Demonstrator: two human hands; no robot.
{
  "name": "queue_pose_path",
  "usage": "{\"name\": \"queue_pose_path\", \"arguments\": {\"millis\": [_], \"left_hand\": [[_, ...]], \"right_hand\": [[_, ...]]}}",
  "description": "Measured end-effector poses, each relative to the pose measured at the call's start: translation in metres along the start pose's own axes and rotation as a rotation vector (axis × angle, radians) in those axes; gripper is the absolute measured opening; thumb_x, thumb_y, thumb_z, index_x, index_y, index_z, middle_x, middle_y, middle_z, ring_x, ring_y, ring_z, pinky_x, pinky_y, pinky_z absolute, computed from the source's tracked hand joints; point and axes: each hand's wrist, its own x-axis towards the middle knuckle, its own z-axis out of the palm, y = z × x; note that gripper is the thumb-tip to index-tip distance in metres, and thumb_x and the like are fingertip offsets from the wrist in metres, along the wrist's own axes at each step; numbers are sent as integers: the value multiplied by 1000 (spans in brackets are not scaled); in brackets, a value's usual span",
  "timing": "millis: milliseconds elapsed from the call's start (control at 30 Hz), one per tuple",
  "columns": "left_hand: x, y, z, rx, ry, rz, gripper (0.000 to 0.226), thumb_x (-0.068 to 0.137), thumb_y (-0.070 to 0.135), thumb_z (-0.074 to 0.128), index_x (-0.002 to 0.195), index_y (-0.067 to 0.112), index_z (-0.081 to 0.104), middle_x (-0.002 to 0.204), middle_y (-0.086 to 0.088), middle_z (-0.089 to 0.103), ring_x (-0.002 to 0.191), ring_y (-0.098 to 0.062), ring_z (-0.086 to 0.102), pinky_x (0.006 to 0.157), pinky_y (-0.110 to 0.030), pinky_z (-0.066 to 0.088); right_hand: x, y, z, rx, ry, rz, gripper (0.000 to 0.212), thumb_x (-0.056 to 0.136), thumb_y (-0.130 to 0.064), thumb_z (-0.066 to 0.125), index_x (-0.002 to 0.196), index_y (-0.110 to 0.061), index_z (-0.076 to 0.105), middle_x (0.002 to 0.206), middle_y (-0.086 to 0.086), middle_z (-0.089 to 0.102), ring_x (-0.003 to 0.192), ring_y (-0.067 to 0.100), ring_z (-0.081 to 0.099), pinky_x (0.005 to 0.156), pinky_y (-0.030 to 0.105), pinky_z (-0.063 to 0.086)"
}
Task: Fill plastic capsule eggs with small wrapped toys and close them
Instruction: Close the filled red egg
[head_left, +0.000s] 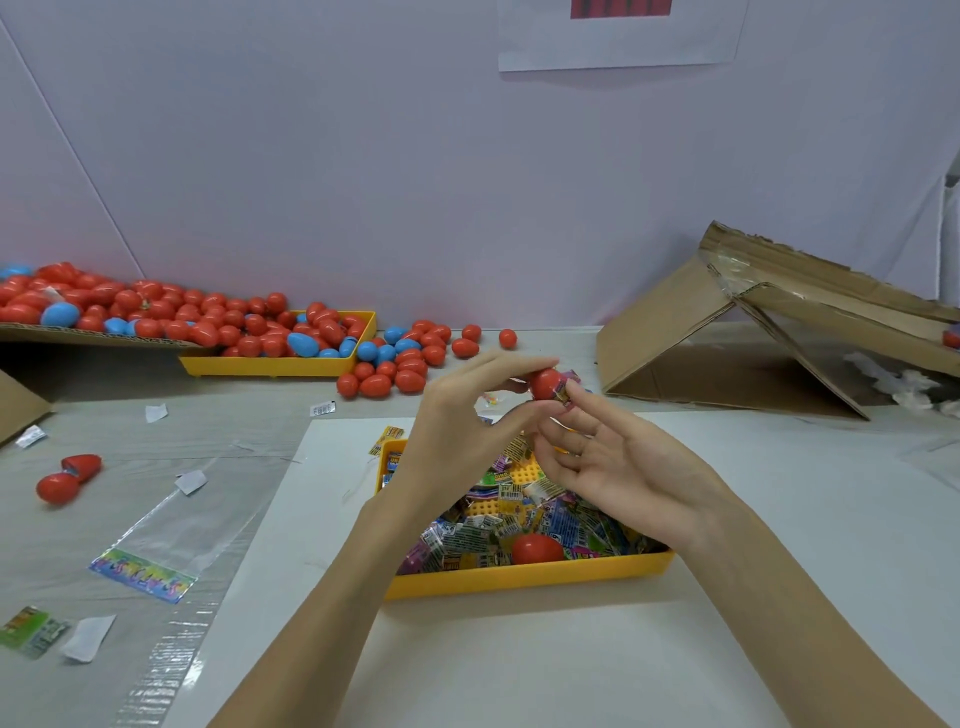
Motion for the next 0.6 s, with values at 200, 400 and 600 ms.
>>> {"name": "queue_pose_path", "arguments": {"millis": [200, 400, 600], "left_hand": [[0, 1, -6, -16, -33, -12, 43, 86, 17, 78, 127, 9, 72, 107, 4, 73, 100, -3, 67, 91, -17, 51], [1, -2, -8, 5, -60, 20, 45, 85, 10, 77, 130, 9, 69, 111, 1, 73, 103, -3, 66, 95, -15, 51], [0, -4, -9, 15, -64, 57, 44, 85, 5, 77, 129, 8, 69, 118, 1, 73, 109, -4, 68, 98, -19, 52]], "right_hand": [[0, 2, 0, 42, -12, -1, 41, 90, -21, 76, 125, -2, 69, 113, 17, 74, 115, 30, 71, 86, 36, 62], [-2, 3, 1, 79, -27, -2, 38, 88, -16, 75, 122, 2, 73, 122, 20, 72, 119, 32, 70, 88, 38, 62], [-2, 5, 4, 72, -16, -21, 34, 88, -14, 74, 117, 2, 76, 122, 20, 73, 118, 32, 70, 89, 39, 62]]}}
